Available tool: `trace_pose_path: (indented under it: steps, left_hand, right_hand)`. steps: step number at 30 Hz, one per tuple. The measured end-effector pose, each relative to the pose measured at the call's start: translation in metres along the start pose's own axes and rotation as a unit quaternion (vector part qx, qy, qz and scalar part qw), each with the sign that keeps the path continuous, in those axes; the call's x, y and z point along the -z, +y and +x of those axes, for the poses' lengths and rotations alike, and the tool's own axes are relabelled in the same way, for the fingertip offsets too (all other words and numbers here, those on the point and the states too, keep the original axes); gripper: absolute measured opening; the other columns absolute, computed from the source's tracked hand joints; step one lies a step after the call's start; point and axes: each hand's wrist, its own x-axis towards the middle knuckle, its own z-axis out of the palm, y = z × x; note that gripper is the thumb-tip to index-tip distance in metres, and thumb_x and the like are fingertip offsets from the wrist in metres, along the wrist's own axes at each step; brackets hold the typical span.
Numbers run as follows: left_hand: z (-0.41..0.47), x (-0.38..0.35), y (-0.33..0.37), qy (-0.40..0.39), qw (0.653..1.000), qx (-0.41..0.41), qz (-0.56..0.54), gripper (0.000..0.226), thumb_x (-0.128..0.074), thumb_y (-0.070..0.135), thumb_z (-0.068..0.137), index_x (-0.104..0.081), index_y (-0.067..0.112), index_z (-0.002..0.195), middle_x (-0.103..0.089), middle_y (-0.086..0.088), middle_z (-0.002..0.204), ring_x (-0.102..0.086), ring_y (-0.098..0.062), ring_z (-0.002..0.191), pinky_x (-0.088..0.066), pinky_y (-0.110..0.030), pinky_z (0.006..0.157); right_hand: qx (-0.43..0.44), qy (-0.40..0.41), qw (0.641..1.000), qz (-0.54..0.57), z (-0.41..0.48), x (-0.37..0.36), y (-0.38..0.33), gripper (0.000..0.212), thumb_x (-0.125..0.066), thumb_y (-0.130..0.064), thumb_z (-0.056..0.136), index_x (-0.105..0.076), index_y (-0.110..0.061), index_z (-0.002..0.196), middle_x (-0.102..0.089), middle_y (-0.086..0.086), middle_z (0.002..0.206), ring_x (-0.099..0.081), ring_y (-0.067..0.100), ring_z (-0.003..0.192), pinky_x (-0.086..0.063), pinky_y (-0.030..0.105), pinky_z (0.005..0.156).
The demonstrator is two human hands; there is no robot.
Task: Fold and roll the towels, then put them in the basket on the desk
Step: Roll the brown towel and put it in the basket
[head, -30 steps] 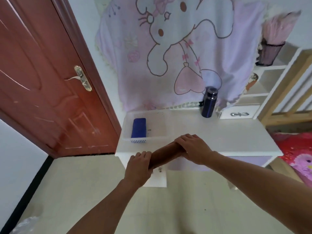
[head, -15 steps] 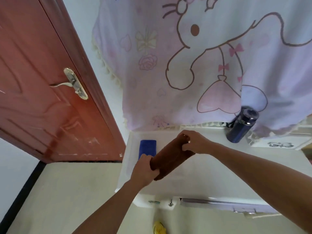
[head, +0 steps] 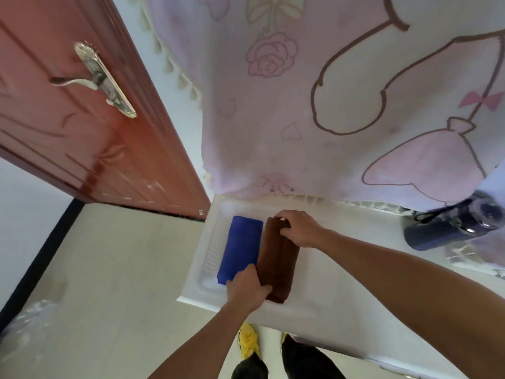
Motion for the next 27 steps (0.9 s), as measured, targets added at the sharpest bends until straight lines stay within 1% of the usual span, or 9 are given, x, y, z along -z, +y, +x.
trace_pose_path:
  steps: [3,6,8,10,12,14,17,22,27]
  left_hand:
    - [0.006,-0.006,0.006,0.005,0.999,0.03,0.026,0.028,-0.06,0.04,0.085,-0.045,0.022,0.102,-0.059,0.005,0.094,-0.055,-0.016,0.09,-0.038,-0.038,0.094]
    - [0.006,-0.015,0.007,0.061,0.996,0.016,0.065,0.04,-0.065,0.037,0.082,-0.045,0.021,0.112,-0.058,0.001,0.104,-0.056,-0.021,0.097,-0.043,-0.037,0.087]
    - [0.0,-0.019,0.006,0.11,0.985,-0.05,0.124,0.039,-0.072,0.031,0.074,-0.052,0.022,0.107,-0.054,0.001,0.098,-0.054,-0.02,0.088,-0.045,-0.034,0.076]
    - [-0.001,-0.023,0.002,0.112,0.968,-0.13,0.183,0.028,-0.078,0.021,0.065,-0.06,0.024,0.086,-0.053,0.003,0.083,-0.051,-0.018,0.074,-0.043,-0.03,0.064]
    - [0.001,-0.023,0.0,0.086,0.961,-0.156,0.21,0.011,-0.069,0.017,0.077,-0.064,0.024,0.084,-0.055,0.002,0.084,-0.051,-0.017,0.079,-0.041,-0.031,0.071]
    - [0.004,-0.017,0.001,0.062,0.968,-0.155,0.188,0.017,-0.052,0.013,0.09,-0.066,0.021,0.096,-0.056,0.0,0.095,-0.052,-0.019,0.091,-0.039,-0.031,0.082]
    - [0.011,-0.011,0.005,0.042,0.968,-0.175,0.176,0.02,-0.049,0.016,0.094,-0.065,0.02,0.106,-0.056,-0.001,0.102,-0.053,-0.018,0.095,-0.041,-0.029,0.084]
    - [0.009,-0.009,0.004,-0.056,0.961,-0.205,0.176,0.037,-0.036,0.044,0.098,-0.057,0.029,0.125,-0.05,0.0,0.115,-0.049,-0.019,0.105,-0.041,-0.034,0.093]
    - [0.011,-0.006,-0.006,-0.103,0.948,-0.207,0.219,0.048,-0.028,0.053,0.098,-0.044,0.033,0.138,-0.043,-0.005,0.125,-0.044,-0.026,0.111,-0.039,-0.039,0.097]
  right_hand:
    - [-0.012,-0.001,0.999,-0.049,0.021,-0.018,-0.001,0.041,-0.053,-0.016,0.09,-0.053,-0.02,0.131,-0.061,0.007,0.125,-0.058,0.027,0.109,-0.049,0.037,0.091]
    - [-0.006,-0.004,0.993,-0.117,0.028,-0.033,-0.002,0.027,-0.049,-0.016,0.091,-0.057,-0.015,0.116,-0.062,0.009,0.115,-0.059,0.029,0.102,-0.048,0.037,0.085]
    - [0.006,0.004,0.99,-0.141,0.031,-0.039,0.0,0.021,-0.047,-0.017,0.092,-0.055,-0.015,0.112,-0.061,0.01,0.113,-0.059,0.03,0.101,-0.047,0.036,0.083]
    - [0.022,0.006,0.987,-0.161,0.032,-0.038,0.001,0.022,-0.047,-0.023,0.095,-0.052,-0.016,0.114,-0.062,0.009,0.113,-0.06,0.03,0.1,-0.047,0.036,0.081]
    - [0.052,0.014,0.98,-0.189,0.029,-0.033,0.003,0.029,-0.048,-0.033,0.096,-0.049,-0.018,0.121,-0.062,0.007,0.114,-0.061,0.029,0.101,-0.047,0.036,0.079]
    - [0.113,0.062,0.965,-0.227,0.019,-0.023,0.006,0.037,-0.051,-0.038,0.095,-0.049,-0.02,0.127,-0.061,0.005,0.118,-0.061,0.027,0.103,-0.049,0.036,0.078]
    - [0.178,0.133,0.937,-0.27,0.0,-0.014,0.016,0.034,-0.057,-0.031,0.093,-0.055,-0.02,0.125,-0.058,0.005,0.12,-0.058,0.025,0.103,-0.051,0.034,0.073]
    - [0.139,0.047,0.974,-0.171,0.0,-0.02,0.026,0.039,-0.049,-0.017,0.097,-0.048,-0.021,0.136,-0.048,0.004,0.123,-0.055,0.021,0.106,-0.048,0.03,0.083]
    - [0.139,0.01,0.974,-0.181,0.02,-0.035,0.025,0.051,-0.052,-0.009,0.093,-0.043,-0.022,0.142,-0.044,0.006,0.128,-0.05,0.025,0.115,-0.047,0.034,0.09]
